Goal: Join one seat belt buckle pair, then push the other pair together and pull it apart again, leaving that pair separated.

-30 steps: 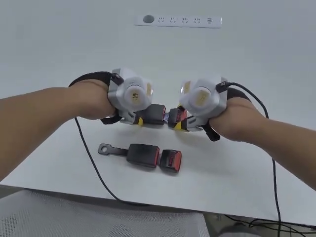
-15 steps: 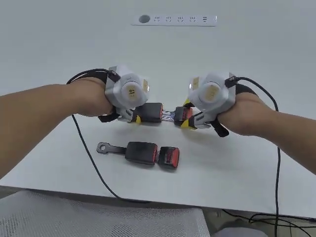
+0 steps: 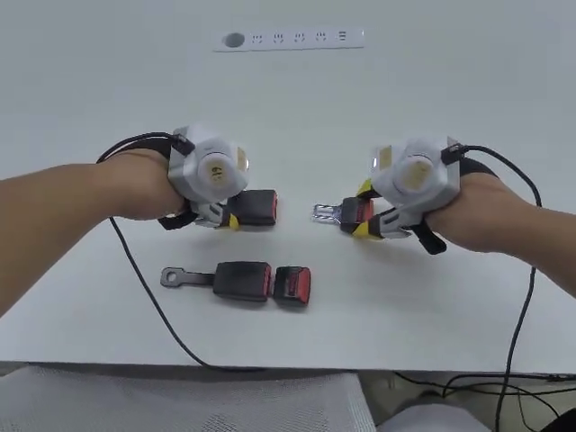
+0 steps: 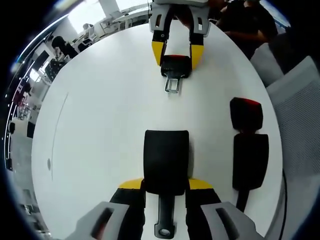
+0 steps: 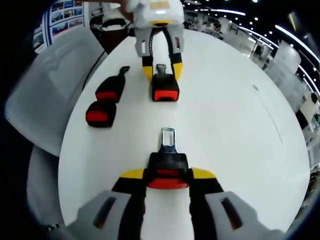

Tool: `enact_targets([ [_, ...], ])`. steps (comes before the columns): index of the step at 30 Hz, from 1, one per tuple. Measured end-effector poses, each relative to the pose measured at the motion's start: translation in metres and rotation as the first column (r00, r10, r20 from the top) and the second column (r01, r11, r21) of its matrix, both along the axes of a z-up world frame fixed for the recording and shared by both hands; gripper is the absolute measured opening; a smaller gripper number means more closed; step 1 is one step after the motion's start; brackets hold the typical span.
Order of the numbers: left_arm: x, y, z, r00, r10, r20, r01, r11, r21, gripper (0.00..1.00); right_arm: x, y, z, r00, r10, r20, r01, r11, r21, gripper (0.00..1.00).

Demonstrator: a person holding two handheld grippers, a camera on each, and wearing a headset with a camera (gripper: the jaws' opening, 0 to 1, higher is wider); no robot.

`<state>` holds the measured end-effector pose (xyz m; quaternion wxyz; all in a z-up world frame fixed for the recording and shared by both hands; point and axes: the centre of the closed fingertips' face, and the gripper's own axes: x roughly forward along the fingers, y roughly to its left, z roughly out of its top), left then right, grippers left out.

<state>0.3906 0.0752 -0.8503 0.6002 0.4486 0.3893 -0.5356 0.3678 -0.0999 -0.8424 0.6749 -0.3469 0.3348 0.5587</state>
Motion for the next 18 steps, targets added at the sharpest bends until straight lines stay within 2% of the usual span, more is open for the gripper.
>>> enact_targets([
  [4,-0.001,-0.001,0.000,1.000,-0.008,-0.001,0.008,1.000,0.012,0.31,-0.002,-0.023,0.000,1.000,-0.020,-0.001,0.020,1.000,-0.016,0.33],
  [9,-0.001,-0.001,0.001,1.000,-0.016,0.002,0.016,1.000,0.017,0.31,-0.003,-0.042,0.000,0.999,-0.038,-0.005,0.038,0.999,-0.037,0.33],
  [18,-0.002,0.000,0.002,1.000,-0.004,0.004,0.004,1.000,0.022,0.31,-0.004,-0.053,-0.002,0.999,-0.032,0.001,0.032,0.998,-0.061,0.33],
])
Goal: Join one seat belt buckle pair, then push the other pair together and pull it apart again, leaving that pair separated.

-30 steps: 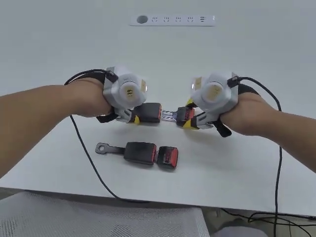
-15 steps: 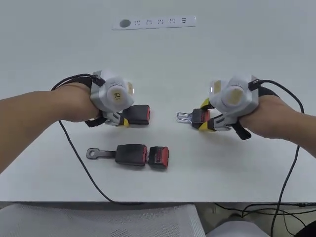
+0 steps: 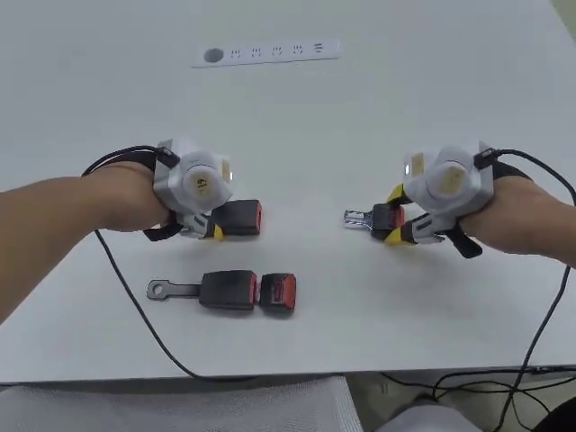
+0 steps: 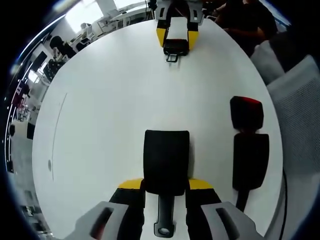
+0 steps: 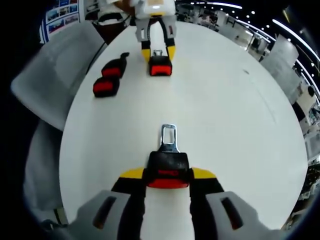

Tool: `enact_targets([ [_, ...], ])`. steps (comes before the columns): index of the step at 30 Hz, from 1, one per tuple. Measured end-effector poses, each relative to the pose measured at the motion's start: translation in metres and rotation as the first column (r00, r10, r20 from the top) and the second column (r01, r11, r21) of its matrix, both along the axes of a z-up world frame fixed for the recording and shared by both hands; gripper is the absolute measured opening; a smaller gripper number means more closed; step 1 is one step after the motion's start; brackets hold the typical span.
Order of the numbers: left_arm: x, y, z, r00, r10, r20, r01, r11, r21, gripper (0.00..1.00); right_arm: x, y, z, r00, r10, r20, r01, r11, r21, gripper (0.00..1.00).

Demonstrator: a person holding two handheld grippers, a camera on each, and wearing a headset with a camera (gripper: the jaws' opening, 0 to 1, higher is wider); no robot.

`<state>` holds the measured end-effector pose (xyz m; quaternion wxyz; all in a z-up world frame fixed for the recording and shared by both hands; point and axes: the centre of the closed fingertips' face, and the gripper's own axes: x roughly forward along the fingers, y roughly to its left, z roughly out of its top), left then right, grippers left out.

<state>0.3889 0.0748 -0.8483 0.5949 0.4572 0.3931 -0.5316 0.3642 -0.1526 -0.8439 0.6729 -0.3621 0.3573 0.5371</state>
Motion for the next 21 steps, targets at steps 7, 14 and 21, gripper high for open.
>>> enact_targets([
  [7,0.0001,0.0003,0.0008,1.000,0.004,0.004,-0.004,1.000,0.000,0.31,0.0008,-0.0011,-0.0021,1.000,0.004,0.002,-0.004,1.000,-0.013,0.34],
  [14,0.0004,0.0000,0.0011,1.000,0.005,0.011,-0.005,1.000,0.011,0.31,0.0013,-0.0040,-0.0032,1.000,-0.006,-0.003,0.006,1.000,-0.012,0.35],
  [21,0.0015,0.0001,0.0012,1.000,0.007,0.022,-0.007,1.000,0.023,0.31,0.0039,-0.0066,-0.0029,1.000,-0.016,0.007,0.016,1.000,-0.011,0.37],
])
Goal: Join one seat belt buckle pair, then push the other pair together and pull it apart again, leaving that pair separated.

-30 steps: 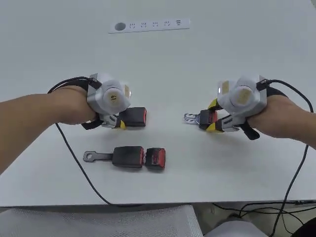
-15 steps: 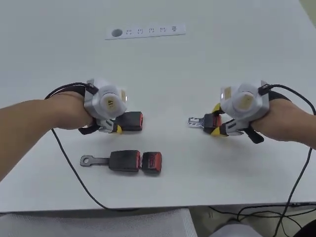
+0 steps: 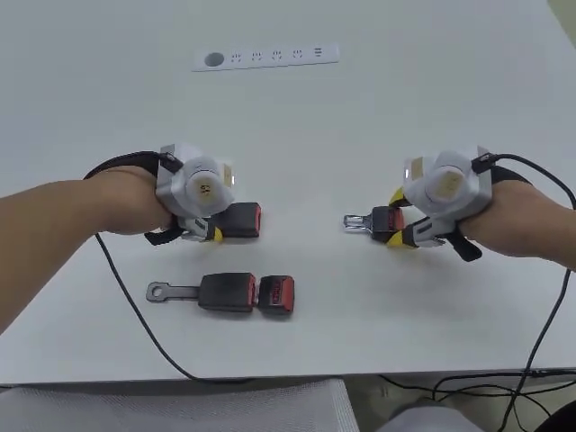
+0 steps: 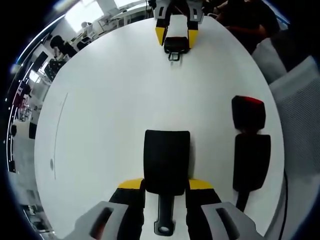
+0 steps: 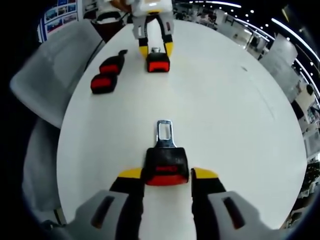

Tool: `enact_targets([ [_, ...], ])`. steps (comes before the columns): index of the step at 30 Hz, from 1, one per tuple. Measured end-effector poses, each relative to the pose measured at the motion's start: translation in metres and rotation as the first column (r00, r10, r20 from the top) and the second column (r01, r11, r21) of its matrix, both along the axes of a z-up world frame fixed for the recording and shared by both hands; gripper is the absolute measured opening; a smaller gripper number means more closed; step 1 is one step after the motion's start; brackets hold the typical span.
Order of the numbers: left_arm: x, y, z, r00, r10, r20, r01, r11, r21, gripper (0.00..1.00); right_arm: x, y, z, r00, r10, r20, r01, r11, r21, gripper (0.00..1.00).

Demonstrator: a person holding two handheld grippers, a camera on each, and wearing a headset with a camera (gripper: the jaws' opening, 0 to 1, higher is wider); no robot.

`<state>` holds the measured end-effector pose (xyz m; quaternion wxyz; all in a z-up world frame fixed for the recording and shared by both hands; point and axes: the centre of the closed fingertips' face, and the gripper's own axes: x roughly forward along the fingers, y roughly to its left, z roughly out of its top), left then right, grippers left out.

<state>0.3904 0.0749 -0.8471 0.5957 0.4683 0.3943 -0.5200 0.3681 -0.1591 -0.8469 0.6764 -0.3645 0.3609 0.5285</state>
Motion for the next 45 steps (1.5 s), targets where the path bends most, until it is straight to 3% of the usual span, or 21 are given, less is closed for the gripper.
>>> enact_targets([
  [9,0.001,0.003,0.002,0.999,0.033,0.023,-0.033,0.999,-0.029,0.33,0.000,-0.003,0.001,0.999,-0.028,0.024,0.028,1.000,0.009,0.44],
  [16,-0.003,0.016,0.007,0.997,0.064,0.043,-0.062,0.997,-0.045,0.49,-0.004,-0.005,0.009,0.996,-0.068,0.049,0.066,0.997,0.037,0.50],
  [23,-0.014,0.026,0.032,0.986,0.147,0.075,-0.136,0.982,-0.134,0.57,-0.016,0.001,0.027,0.991,-0.121,0.063,0.114,0.989,0.099,0.54],
  [28,-0.029,0.040,0.054,0.970,0.227,0.085,-0.205,0.956,-0.212,0.62,-0.030,0.005,0.039,0.984,-0.159,0.074,0.148,0.979,0.141,0.57],
  [32,-0.041,0.050,0.064,0.956,0.284,0.075,-0.255,0.929,-0.267,0.67,-0.042,0.011,0.048,0.980,-0.191,0.060,0.177,0.966,0.191,0.59],
  [38,-0.069,0.061,0.074,0.933,0.360,0.014,-0.333,0.876,-0.350,0.78,-0.058,0.016,0.061,0.973,-0.225,0.047,0.209,0.950,0.231,0.66],
  [39,-0.071,0.062,0.074,0.931,0.364,0.013,-0.336,0.873,-0.353,0.79,-0.061,0.016,0.064,0.969,-0.245,0.034,0.230,0.942,0.246,0.67],
  [41,-0.078,0.069,0.077,0.918,0.397,0.007,-0.367,0.855,-0.367,0.82,-0.063,0.015,0.070,0.961,-0.276,0.029,0.258,0.925,0.279,0.70],
  [45,-0.087,0.078,0.085,0.894,0.449,-0.003,-0.412,0.817,-0.402,0.86,-0.070,0.009,0.069,0.958,-0.285,0.039,0.264,0.925,0.272,0.80],
])
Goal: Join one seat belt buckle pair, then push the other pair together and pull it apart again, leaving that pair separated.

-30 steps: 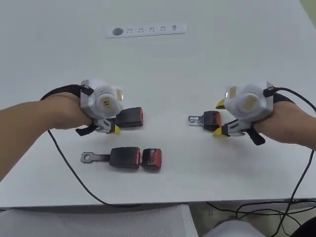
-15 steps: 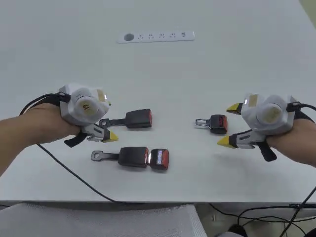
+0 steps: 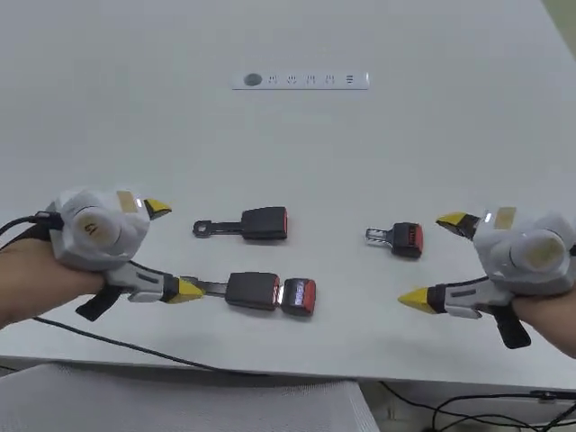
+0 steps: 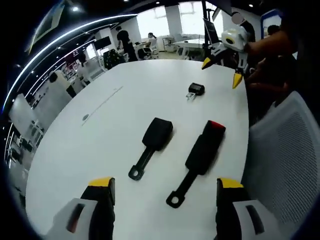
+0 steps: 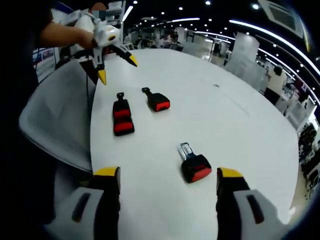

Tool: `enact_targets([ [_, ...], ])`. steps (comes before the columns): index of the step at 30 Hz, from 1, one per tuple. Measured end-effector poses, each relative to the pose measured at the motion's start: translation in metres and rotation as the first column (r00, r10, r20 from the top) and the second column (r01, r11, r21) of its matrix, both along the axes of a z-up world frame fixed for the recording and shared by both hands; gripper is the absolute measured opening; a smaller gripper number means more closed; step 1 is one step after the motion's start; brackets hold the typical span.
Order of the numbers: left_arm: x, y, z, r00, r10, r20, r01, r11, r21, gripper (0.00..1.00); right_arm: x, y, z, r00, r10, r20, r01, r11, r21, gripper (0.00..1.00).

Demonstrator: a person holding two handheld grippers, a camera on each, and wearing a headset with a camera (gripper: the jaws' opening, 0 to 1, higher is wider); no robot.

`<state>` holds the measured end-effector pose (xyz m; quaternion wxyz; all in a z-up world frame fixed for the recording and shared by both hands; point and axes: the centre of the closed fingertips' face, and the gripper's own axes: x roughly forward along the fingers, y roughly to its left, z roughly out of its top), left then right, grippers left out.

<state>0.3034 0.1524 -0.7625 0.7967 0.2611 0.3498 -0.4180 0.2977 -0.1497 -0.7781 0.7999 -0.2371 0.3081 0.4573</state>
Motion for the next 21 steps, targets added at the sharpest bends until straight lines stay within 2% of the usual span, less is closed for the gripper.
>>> enact_targets([
  [2,-0.005,0.007,0.004,1.000,0.025,0.005,-0.025,1.000,-0.017,0.87,-0.002,-0.003,0.001,1.000,-0.020,-0.009,0.020,1.000,0.012,0.79],
  [4,-0.010,0.014,0.007,0.998,0.059,0.012,-0.059,0.998,-0.034,0.88,-0.004,-0.004,0.006,0.999,-0.034,0.001,0.034,0.999,0.025,0.80],
  [7,-0.018,0.021,0.010,0.997,0.076,0.016,-0.075,0.995,-0.059,0.91,-0.008,-0.007,0.007,0.999,-0.042,0.001,0.042,0.999,0.025,0.84],
  [11,-0.026,0.029,0.008,0.996,0.092,0.011,-0.092,0.994,-0.061,0.94,-0.013,-0.014,0.006,0.998,-0.065,0.003,0.065,0.998,0.025,0.89],
  [18,-0.030,0.040,0.009,0.991,0.135,0.016,-0.134,0.988,-0.071,0.99,-0.020,-0.022,0.004,0.994,-0.106,-0.002,0.106,0.994,0.036,0.99],
  [21,-0.031,0.044,0.011,0.988,0.151,0.018,-0.149,0.985,-0.085,1.00,-0.021,-0.023,0.003,0.994,-0.112,0.001,0.112,0.993,0.034,1.00],
])
